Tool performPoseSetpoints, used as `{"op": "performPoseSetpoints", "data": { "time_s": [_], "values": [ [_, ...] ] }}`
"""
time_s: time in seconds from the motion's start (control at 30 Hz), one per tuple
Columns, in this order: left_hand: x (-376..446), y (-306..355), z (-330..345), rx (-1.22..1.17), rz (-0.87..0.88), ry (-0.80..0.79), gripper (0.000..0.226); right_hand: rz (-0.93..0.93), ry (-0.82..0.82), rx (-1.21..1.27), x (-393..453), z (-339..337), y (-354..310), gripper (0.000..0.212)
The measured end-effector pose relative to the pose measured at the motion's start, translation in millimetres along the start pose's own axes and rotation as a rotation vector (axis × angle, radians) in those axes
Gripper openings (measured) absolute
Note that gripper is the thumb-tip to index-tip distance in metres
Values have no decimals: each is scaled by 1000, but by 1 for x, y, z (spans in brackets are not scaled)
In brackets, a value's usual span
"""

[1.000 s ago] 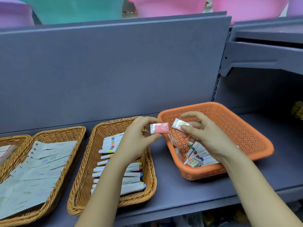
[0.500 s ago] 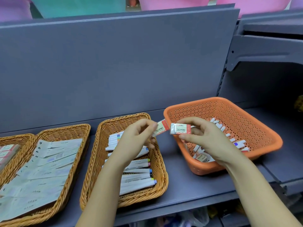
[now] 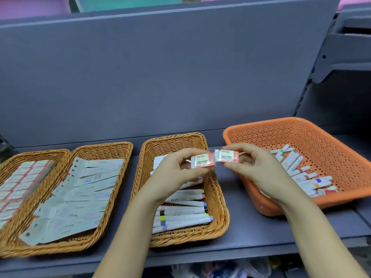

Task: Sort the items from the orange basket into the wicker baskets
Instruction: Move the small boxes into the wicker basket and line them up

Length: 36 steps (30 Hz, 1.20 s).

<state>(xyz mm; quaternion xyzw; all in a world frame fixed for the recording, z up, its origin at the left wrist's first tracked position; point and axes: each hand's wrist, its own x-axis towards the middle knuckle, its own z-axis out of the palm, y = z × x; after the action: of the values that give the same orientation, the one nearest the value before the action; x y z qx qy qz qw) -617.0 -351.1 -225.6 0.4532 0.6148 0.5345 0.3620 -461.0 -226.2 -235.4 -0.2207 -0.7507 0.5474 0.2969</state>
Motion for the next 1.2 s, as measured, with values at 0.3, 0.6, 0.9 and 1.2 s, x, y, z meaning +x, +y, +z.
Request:
{"op": "performPoseSetpoints", "data": {
  "time_s": [0.3,0.6,0.9,1.2],
  "values": [
    [-35,-1,-37,489,98,473,31,-197,-97,-477,26,42,-9,24],
    [-103,-11,-89,628,111,628,34,-422,-251,-577,25,121,-44,23],
    [-188,-22,-202,788,-1,662,31,-490,-284,-632,17,262,-75,26],
    [-240,-50,-312,828,-64,606,33,-398,-280,-655,17,381,-91,28]
  ]
}}
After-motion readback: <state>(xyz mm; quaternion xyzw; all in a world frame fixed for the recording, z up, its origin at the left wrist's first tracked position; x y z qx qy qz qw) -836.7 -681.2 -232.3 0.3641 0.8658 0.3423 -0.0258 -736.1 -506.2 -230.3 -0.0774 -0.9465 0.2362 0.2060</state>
